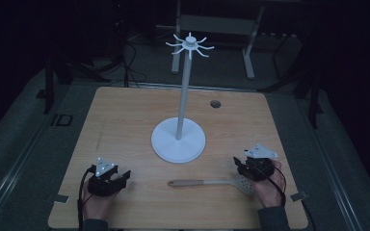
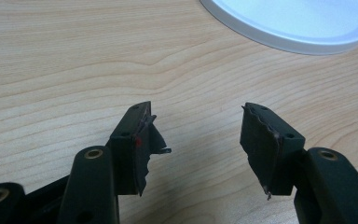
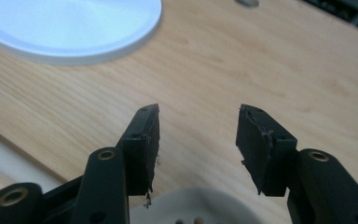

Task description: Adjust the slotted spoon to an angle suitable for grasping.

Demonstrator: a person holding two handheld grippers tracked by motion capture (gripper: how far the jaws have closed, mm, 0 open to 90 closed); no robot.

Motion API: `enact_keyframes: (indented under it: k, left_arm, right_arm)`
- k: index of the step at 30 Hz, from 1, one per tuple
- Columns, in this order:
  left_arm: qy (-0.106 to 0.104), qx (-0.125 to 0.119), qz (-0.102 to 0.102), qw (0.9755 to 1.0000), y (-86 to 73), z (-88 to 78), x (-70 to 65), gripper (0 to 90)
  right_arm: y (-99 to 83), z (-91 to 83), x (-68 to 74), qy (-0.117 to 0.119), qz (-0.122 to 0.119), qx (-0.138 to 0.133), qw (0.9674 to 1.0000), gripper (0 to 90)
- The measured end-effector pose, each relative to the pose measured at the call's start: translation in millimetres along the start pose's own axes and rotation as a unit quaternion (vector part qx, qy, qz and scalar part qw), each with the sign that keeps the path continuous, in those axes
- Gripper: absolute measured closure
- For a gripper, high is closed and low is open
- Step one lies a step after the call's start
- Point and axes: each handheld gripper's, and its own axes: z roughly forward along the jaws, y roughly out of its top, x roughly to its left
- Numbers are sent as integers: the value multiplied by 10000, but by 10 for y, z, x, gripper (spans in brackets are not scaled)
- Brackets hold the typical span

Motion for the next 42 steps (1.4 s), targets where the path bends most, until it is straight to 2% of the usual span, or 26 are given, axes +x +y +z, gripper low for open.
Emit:
enact_keyframes:
  k: [4, 7, 8, 11, 12, 15, 16, 21, 22, 23, 24, 25, 26, 27, 37, 38, 39, 42]
  left_arm:
    - [-8, 10, 14, 10000, -1, 1, -8, 443]
    - [-18, 19, 32, 10000, -1, 3, -10, 443]
    - [-22, 18, 38, 10000, -2, 4, -11, 443]
    - [-24, 24, 37, 10000, -2, 7, -12, 443]
    - [-29, 28, 40, 10000, -1, 8, -12, 443]
    - [-28, 31, 55, 10000, -1, 10, -16, 443]
    - [-32, 37, 64, 10000, -2, 10, -19, 443]
    - [-49, 51, 78, 9999, -2, 10, -19, 443]
    - [-49, 51, 78, 9999, -2, 10, -19, 443]
    - [-53, 62, 84, 9999, -1, 11, -18, 443]
    - [-53, 62, 84, 9999, -1, 11, -18, 443]
    - [-56, 61, 80, 9999, -2, 13, -20, 443]
    - [-63, 58, 76, 9999, -2, 16, -24, 443]
    - [-63, 58, 76, 9999, -2, 16, -24, 443]
    - [-69, 59, 89, 9999, -3, 18, -28, 443]
    - [-69, 59, 89, 9999, -3, 18, -28, 443]
    - [-69, 60, 91, 9999, -3, 19, -28, 443]
    - [-70, 62, 95, 9999, -3, 18, -29, 443]
  right_arm:
    - [51, -43, -5, 87, -70, -192, 9998, 507]
    - [82, -39, -11, 305, -77, -212, 9993, 537]
    - [82, -39, -11, 305, -77, -212, 9993, 537]
    - [117, -20, 11, 464, -232, -154, 9985, 558]
    - [145, -12, 38, 561, -393, -116, 9976, 582]
    - [174, -10, 67, 701, -529, -93, 9961, 608]
    - [204, -2, 96, 841, -630, -63, 9944, 645]
    - [274, 41, 164, 1080, -876, 88, 9902, 682]
    - [274, 41, 164, 1080, -876, 88, 9902, 682]
    - [295, 67, 198, 1220, -1038, 166, 9869, 685]
    - [304, 77, 219, 1251, -1138, 222, 9854, 684]
    - [304, 77, 219, 1251, -1138, 222, 9854, 684]
    - [321, 103, 255, 1355, -1262, 310, 9822, 684]
    - [332, 115, 267, 1383, -1336, 347, 9807, 685]
    - [439, 251, 370, 1651, -1664, 622, 9701, 684]
    - [439, 251, 370, 1651, -1664, 622, 9701, 684]
    - [453, 282, 396, 1723, -1743, 675, 9671, 683]
    - [459, 338, 435, 1841, -1875, 770, 9618, 682]
